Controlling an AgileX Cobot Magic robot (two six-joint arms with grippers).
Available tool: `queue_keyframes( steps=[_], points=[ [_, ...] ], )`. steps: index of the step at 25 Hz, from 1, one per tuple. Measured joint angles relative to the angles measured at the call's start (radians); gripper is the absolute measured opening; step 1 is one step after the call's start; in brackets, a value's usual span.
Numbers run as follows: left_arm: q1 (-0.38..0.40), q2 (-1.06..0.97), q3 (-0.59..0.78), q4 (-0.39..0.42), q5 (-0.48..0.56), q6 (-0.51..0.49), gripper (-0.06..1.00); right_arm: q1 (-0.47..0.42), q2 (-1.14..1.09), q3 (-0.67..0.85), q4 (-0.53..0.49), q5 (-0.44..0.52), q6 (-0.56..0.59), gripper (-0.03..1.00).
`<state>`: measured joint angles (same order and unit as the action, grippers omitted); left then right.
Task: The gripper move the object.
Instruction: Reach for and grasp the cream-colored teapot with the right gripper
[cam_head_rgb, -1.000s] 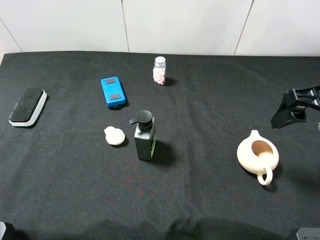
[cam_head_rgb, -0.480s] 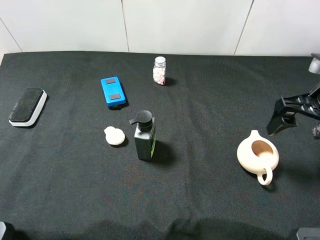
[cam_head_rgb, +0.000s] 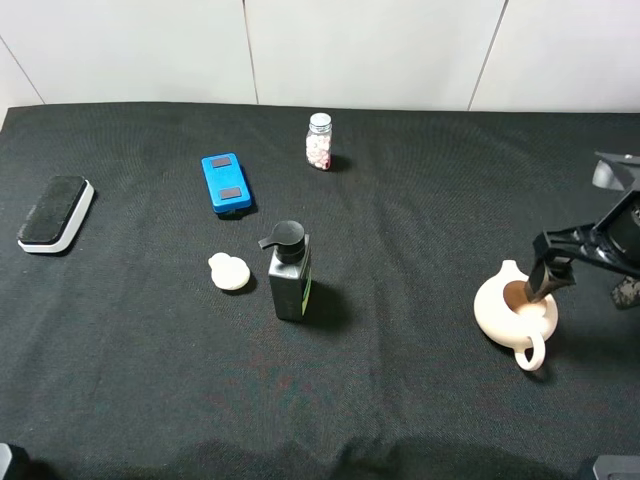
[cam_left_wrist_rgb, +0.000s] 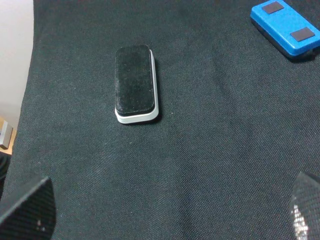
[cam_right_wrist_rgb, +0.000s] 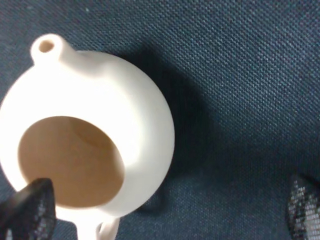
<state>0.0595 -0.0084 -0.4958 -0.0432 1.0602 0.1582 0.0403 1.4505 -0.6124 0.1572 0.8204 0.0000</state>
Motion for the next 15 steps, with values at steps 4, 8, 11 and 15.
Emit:
queue_keyframes(
  steps=[4,8,11,15],
  points=[
    [0.000,0.000,0.000,0.000,0.000,0.000,0.99,0.000,0.001,0.003,-0.008,-0.023,0.000,0.69],
    [0.000,0.000,0.000,0.000,0.000,0.000,0.99,0.000,0.001,0.003,-0.020,-0.031,0.000,0.69],
    [0.000,0.000,0.000,0.000,0.000,0.000,0.99,0.000,0.001,0.003,-0.032,-0.040,0.000,0.69],
    [0.000,0.000,0.000,0.000,0.000,0.000,0.99,0.000,0.001,0.003,-0.040,-0.049,0.000,0.69]
  ],
)
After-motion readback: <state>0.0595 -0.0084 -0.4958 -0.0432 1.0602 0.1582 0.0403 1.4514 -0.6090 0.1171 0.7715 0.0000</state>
